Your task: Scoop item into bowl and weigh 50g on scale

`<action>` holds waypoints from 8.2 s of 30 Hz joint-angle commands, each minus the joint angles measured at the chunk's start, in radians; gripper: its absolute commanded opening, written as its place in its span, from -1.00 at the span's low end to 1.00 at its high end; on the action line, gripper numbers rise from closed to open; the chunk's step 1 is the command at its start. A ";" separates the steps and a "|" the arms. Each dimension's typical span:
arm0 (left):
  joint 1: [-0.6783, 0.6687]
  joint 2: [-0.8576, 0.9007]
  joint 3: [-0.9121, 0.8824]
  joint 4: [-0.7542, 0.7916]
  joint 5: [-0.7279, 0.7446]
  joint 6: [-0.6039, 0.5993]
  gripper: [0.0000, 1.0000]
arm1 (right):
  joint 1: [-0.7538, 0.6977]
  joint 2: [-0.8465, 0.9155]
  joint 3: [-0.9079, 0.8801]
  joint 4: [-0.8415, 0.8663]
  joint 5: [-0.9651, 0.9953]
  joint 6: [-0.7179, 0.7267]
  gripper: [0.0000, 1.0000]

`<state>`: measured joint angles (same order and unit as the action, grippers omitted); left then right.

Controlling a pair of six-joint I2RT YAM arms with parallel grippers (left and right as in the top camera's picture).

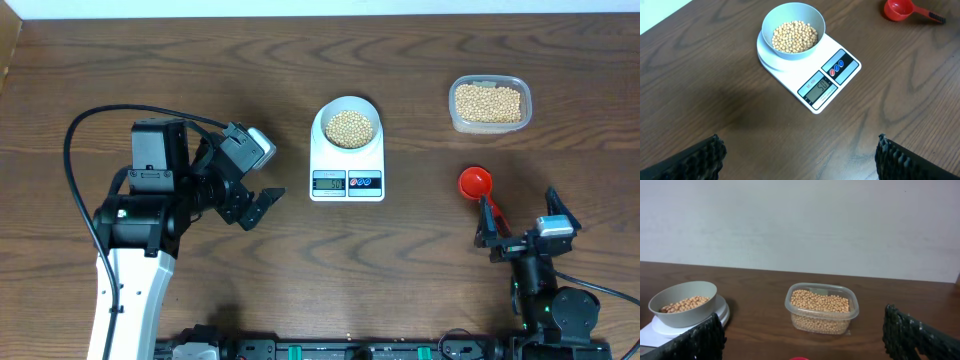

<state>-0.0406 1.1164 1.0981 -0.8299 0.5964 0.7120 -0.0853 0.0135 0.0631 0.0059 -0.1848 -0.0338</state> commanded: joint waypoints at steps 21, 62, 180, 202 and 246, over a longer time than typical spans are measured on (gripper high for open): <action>0.005 0.002 0.019 0.000 0.002 0.013 0.96 | -0.006 -0.009 -0.058 -0.072 0.046 -0.029 0.98; 0.005 0.002 0.019 0.000 0.002 0.013 0.96 | -0.007 -0.009 -0.058 -0.076 0.104 0.029 0.98; 0.082 -1.115 -1.094 0.779 -0.373 -0.750 0.96 | -0.007 -0.008 -0.058 -0.076 0.104 0.029 0.98; 0.082 -1.112 -1.094 0.779 -0.373 -0.750 0.96 | -0.007 -0.008 -0.058 -0.076 0.104 0.029 0.99; 0.082 -1.112 -1.094 0.779 -0.373 -0.750 0.96 | -0.007 -0.008 -0.058 -0.076 0.104 0.029 0.99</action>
<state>0.0486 0.0109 0.0341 -0.0399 0.2111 -0.0513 -0.0868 0.0109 0.0067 -0.0654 -0.0887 -0.0109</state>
